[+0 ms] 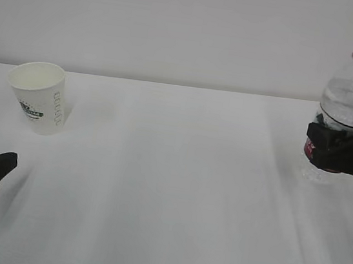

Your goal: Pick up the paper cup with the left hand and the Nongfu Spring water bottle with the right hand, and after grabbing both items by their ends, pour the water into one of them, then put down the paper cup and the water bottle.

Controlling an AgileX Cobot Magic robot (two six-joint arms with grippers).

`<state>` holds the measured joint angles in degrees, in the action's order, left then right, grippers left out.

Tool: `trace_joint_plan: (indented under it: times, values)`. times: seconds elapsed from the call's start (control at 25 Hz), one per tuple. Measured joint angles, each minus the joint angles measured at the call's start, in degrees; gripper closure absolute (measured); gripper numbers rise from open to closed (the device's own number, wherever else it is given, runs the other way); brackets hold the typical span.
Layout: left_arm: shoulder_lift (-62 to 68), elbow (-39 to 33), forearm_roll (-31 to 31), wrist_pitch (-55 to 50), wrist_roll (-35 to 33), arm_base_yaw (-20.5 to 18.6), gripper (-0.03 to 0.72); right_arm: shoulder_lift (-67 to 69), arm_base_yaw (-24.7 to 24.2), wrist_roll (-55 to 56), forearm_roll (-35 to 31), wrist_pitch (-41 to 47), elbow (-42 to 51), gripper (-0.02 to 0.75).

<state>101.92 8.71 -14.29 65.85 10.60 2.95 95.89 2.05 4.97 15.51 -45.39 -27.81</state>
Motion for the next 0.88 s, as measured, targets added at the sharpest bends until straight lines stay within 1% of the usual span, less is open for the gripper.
trace_joint_plan:
  times: [0.44,0.64,0.88]
  values:
    - [0.00,0.00,-0.21,0.00,0.00,0.00,0.246,-4.94,0.00,0.61,-5.05,9.74,0.11,0.330]
    - [0.00,0.00,-0.21,0.00,0.00,0.00,0.246,-5.98,0.00,0.61,-6.27,10.98,0.11,0.330]
    - [0.00,0.00,-0.21,0.00,0.00,0.00,0.246,-6.37,0.00,0.75,-8.60,14.92,0.47,0.330]
